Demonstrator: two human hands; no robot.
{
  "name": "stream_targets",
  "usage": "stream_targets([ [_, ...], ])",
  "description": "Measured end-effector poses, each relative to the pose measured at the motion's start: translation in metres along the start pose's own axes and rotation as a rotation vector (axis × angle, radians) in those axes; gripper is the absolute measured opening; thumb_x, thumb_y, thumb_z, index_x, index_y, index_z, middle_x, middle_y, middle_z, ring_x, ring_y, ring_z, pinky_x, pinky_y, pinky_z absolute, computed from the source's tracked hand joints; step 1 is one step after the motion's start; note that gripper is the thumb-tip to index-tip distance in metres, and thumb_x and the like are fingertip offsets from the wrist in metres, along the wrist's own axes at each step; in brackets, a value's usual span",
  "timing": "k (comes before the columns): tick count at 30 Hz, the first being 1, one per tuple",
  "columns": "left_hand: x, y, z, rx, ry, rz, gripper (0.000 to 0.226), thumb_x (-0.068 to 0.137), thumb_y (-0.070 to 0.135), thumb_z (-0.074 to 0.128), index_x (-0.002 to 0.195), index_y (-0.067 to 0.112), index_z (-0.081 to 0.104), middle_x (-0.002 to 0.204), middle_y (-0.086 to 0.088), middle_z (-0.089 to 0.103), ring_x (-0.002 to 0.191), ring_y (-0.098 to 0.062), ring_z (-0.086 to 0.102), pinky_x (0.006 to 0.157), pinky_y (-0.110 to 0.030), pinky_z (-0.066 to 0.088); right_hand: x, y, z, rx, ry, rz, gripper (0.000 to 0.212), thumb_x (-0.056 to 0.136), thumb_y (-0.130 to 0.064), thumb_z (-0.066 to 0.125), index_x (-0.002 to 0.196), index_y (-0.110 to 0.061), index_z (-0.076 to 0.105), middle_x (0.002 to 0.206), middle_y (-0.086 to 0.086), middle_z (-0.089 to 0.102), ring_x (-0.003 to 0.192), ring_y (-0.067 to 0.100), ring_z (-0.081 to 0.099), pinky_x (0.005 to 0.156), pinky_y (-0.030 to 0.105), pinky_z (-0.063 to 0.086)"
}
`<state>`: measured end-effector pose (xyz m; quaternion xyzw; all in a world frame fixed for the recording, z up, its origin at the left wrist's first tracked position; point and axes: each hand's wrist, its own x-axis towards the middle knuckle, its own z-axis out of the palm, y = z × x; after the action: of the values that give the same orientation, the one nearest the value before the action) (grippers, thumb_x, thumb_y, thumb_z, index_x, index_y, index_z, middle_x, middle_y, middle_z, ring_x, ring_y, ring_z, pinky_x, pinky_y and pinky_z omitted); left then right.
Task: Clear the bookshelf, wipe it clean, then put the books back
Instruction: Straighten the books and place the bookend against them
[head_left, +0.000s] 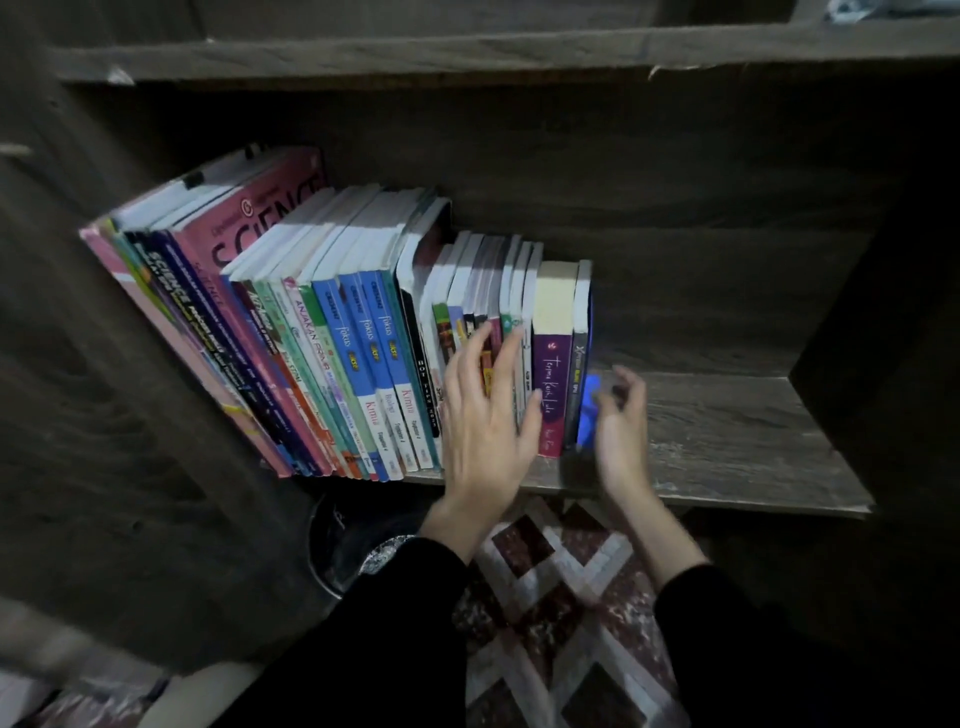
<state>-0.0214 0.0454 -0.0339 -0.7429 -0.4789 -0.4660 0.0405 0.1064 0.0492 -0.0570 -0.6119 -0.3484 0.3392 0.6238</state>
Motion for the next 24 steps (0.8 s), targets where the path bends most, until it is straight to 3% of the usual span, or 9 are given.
stream_targets([
  [3,0.041,0.003,-0.006,0.246,-0.181,0.129,0.084,0.084,0.049,0.064,0.151,0.021,0.022,0.157,-0.016,0.015,0.145,-0.029,0.005,0.116,-0.046,0.003,0.033,-0.04,-0.001,0.092,-0.153,0.098,0.045,0.1,-0.044,0.036,0.142,-0.026,0.037,0.143,-0.001,0.042,0.129,0.017,0.041,0.11,0.043,0.031],
  [6,0.061,0.003,-0.005,0.384,-0.401,0.123,0.103,0.078,0.064,0.059,0.153,0.026,0.001,0.16,-0.015,-0.01,0.146,-0.031,-0.016,0.114,-0.047,-0.015,0.045,-0.052,0.006,0.145,-0.347,0.267,0.053,0.095,-0.064,0.029,0.127,-0.03,0.052,0.116,0.005,0.063,0.111,0.022,0.058,0.103,0.048,0.041],
  [9,0.065,-0.001,-0.003,0.44,-0.414,0.13,0.106,0.075,0.065,0.061,0.153,0.026,0.001,0.16,-0.016,-0.003,0.147,-0.033,-0.005,0.115,-0.047,-0.011,0.049,-0.043,0.015,0.097,-0.382,0.291,0.066,0.091,-0.071,0.026,0.119,-0.023,0.062,0.102,0.006,0.07,0.095,0.02,0.066,0.092,0.043,0.05],
  [12,0.065,-0.003,-0.003,0.465,-0.391,0.142,0.104,0.075,0.067,0.058,0.153,0.026,0.005,0.158,-0.014,0.011,0.146,-0.03,0.009,0.117,-0.045,-0.001,0.05,-0.04,0.02,0.093,-0.376,0.276,0.06,0.094,-0.065,0.025,0.117,-0.023,0.061,0.084,-0.001,0.07,0.068,0.009,0.069,0.06,0.024,0.052],
  [14,0.066,-0.003,-0.003,0.467,-0.383,0.144,0.102,0.075,0.068,0.057,0.153,0.026,0.006,0.157,-0.013,0.015,0.145,-0.028,0.012,0.117,-0.044,0.001,0.052,-0.037,0.018,0.089,-0.39,0.227,0.059,0.095,-0.063,0.024,0.125,-0.024,0.057,0.086,-0.003,0.069,0.061,0.003,0.068,0.05,0.018,0.05],
  [17,0.067,-0.005,-0.003,0.479,-0.405,0.166,0.107,0.071,0.067,0.064,0.153,0.028,0.006,0.156,-0.013,0.016,0.144,-0.029,0.015,0.116,-0.045,0.004,0.048,-0.034,0.017,0.083,-0.427,0.194,0.061,0.094,-0.065,0.025,0.138,-0.028,0.047,0.111,0.001,0.066,0.084,0.005,0.068,0.071,0.028,0.053],
  [20,0.068,-0.006,-0.005,0.512,-0.414,0.168,0.11,0.067,0.067,0.068,0.152,0.028,0.01,0.156,-0.012,0.018,0.142,-0.029,0.018,0.115,-0.045,0.006,0.04,-0.022,0.005,0.104,-0.409,0.14,0.059,0.091,-0.065,0.036,0.145,-0.04,0.036,0.145,0.001,0.047,0.124,0.015,0.05,0.104,0.045,0.039],
  [22,0.069,-0.004,-0.005,0.537,-0.429,0.161,0.108,0.068,0.068,0.066,0.151,0.027,0.012,0.156,-0.011,0.016,0.142,-0.028,0.017,0.115,-0.046,0.007,0.034,-0.003,-0.008,0.089,-0.449,0.08,0.058,0.088,-0.043,0.046,0.143,-0.049,0.03,0.152,-0.002,0.036,0.132,0.018,0.043,0.107,0.047,0.037],
  [24,0.069,-0.003,-0.005,0.557,-0.434,0.158,0.106,0.069,0.068,0.064,0.151,0.025,0.013,0.156,-0.012,0.015,0.142,-0.028,0.017,0.116,-0.046,0.007,0.022,0.01,-0.018,-0.109,-0.522,0.038,0.078,0.09,-0.015,0.054,0.147,-0.05,0.013,0.155,-0.001,0.029,0.12,0.016,0.055,0.092,0.033,0.049],
])
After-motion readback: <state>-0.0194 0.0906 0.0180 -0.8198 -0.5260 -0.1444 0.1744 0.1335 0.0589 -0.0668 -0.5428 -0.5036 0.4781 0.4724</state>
